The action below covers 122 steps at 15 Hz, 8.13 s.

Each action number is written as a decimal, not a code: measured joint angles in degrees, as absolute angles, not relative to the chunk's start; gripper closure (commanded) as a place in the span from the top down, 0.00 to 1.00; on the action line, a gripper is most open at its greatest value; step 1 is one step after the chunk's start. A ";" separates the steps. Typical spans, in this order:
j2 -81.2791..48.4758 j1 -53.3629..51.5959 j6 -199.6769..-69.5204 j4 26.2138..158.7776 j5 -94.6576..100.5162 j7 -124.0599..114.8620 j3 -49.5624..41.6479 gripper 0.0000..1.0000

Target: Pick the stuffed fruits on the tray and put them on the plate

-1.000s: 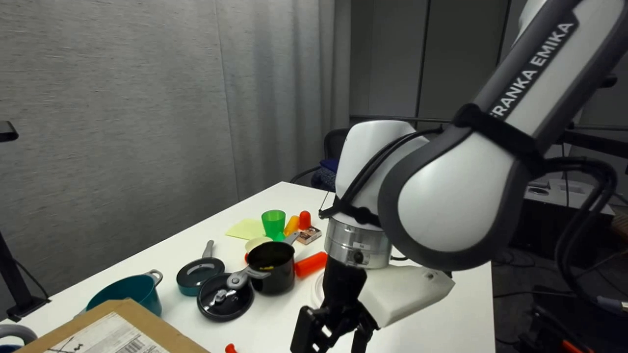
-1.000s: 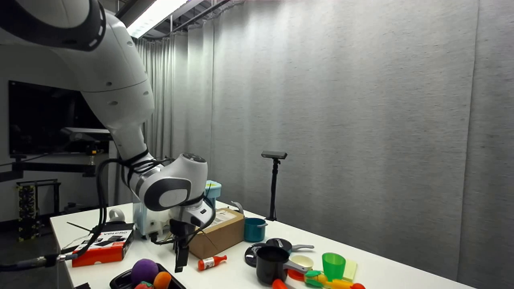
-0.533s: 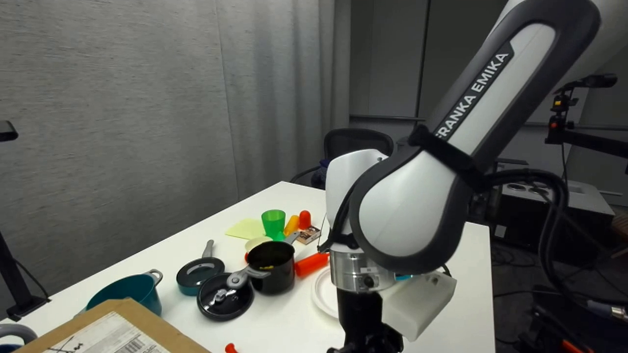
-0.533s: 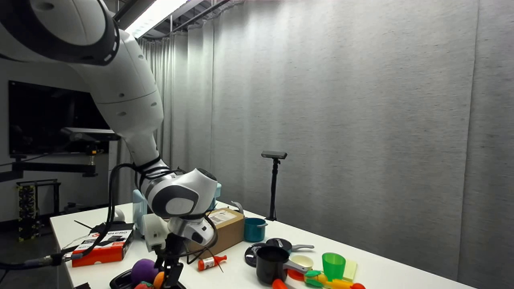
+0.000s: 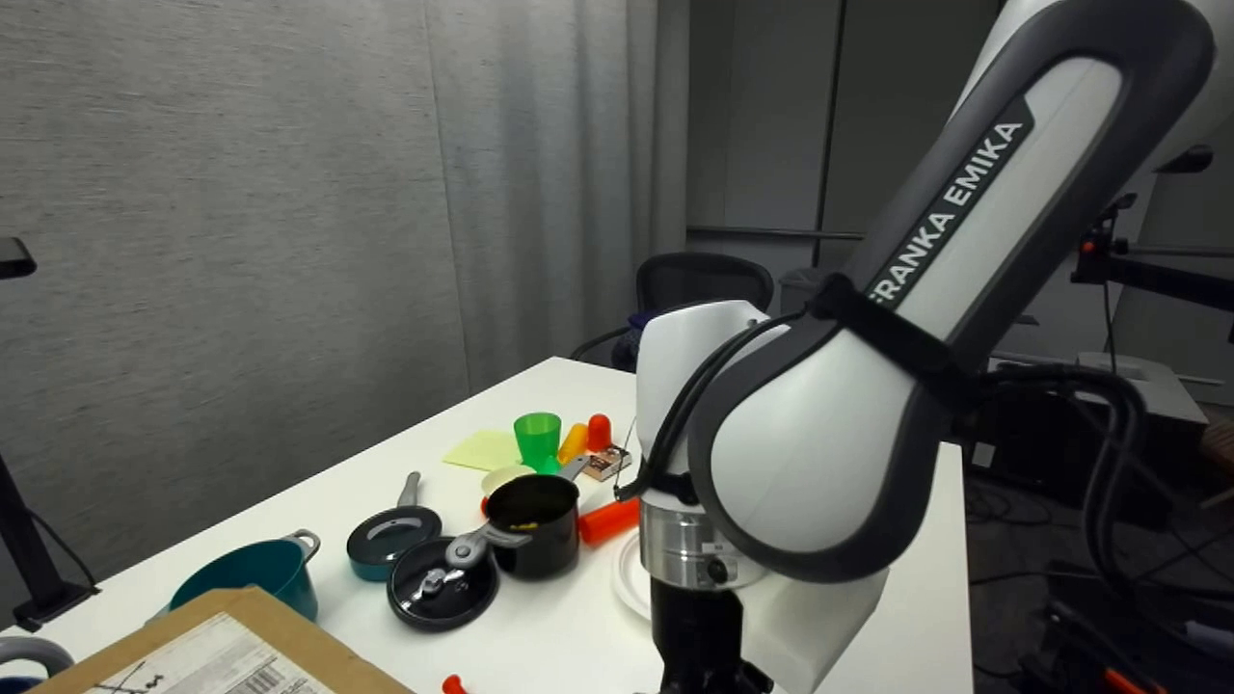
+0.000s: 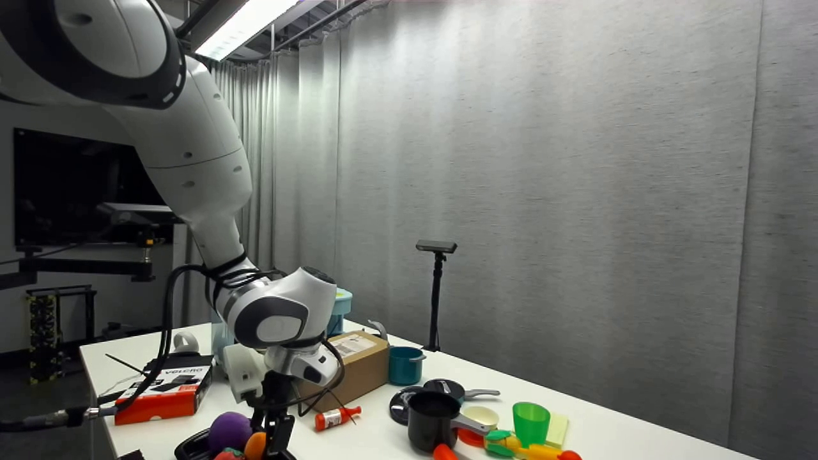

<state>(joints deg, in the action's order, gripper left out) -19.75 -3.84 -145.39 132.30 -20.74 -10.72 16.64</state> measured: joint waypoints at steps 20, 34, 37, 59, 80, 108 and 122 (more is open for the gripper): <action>-22.25 -7.84 -153.01 132.30 -20.74 -13.70 14.35 0.04; -5.77 -3.52 -151.79 136.34 14.12 -44.72 -6.88 0.04; -8.04 -2.92 -155.27 137.44 15.91 -48.93 -7.52 0.04; -10.38 -16.34 -155.61 139.31 19.26 -59.97 -4.16 1.00; -14.90 -15.43 -152.22 135.85 14.26 -54.92 0.97 1.00; -22.15 -18.67 -159.00 133.16 18.04 -54.11 -4.55 0.42; -23.53 -17.46 -159.61 128.38 14.21 -51.76 -7.86 0.04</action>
<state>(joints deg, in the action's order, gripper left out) -23.53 -17.46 -159.61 128.38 14.21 -51.76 -7.86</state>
